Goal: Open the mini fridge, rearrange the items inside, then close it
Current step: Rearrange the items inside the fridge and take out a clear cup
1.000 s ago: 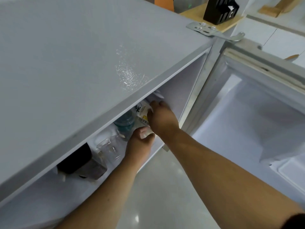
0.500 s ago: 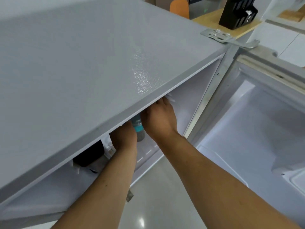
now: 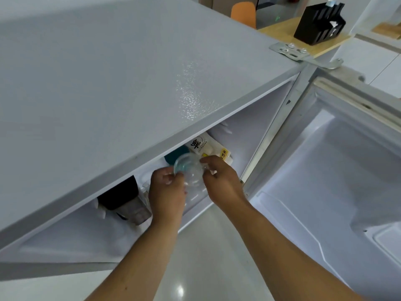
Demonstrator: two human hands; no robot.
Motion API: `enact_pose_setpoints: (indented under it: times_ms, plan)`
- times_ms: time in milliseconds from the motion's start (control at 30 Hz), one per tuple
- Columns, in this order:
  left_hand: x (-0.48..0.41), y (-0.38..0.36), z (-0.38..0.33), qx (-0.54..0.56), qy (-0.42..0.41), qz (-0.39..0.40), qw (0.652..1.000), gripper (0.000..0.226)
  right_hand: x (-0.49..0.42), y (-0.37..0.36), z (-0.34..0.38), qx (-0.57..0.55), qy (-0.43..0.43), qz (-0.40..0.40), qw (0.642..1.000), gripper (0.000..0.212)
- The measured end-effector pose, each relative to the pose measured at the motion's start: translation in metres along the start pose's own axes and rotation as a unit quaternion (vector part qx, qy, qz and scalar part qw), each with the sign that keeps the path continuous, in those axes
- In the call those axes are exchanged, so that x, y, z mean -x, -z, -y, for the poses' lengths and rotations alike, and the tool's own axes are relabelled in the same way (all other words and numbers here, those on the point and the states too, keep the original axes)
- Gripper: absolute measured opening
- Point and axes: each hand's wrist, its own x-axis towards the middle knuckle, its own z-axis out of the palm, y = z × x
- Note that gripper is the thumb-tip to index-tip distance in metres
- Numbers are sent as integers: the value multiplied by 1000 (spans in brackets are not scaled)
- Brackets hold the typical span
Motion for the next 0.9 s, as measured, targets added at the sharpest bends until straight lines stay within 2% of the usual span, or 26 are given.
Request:
enact_pose_setpoints:
  times_ms: [100, 233, 367, 433, 533, 633, 733, 900]
  plan:
    - [8, 2, 29, 15, 46, 25, 999, 14, 13, -2, -20, 0, -30, -1, 1000, 37]
    - [7, 4, 55, -38, 105, 53, 992, 10, 14, -14, -45, 41, -78, -2, 996, 34]
    - [-2, 2, 59, -46, 157, 92, 982, 29, -1, -30, -58, 31, -175, 33, 983, 40]
    - [-2, 3, 57, -92, 140, 100, 981, 36, -5, -36, -61, 61, -170, 50, 982, 47]
    - [4, 11, 58, -126, 106, 77, 983, 27, 2, -45, -60, 80, -134, 0, 988, 42]
    - [9, 25, 68, -148, 74, 27, 986, 26, 12, -66, -58, 117, -54, -38, 991, 47]
    - [12, 38, 74, -107, 76, -21, 991, 15, 15, -87, -48, 197, 16, -52, 979, 56]
    - [7, 44, 77, -75, 98, -7, 992, 30, 14, -94, -47, 280, 0, -43, 959, 55]
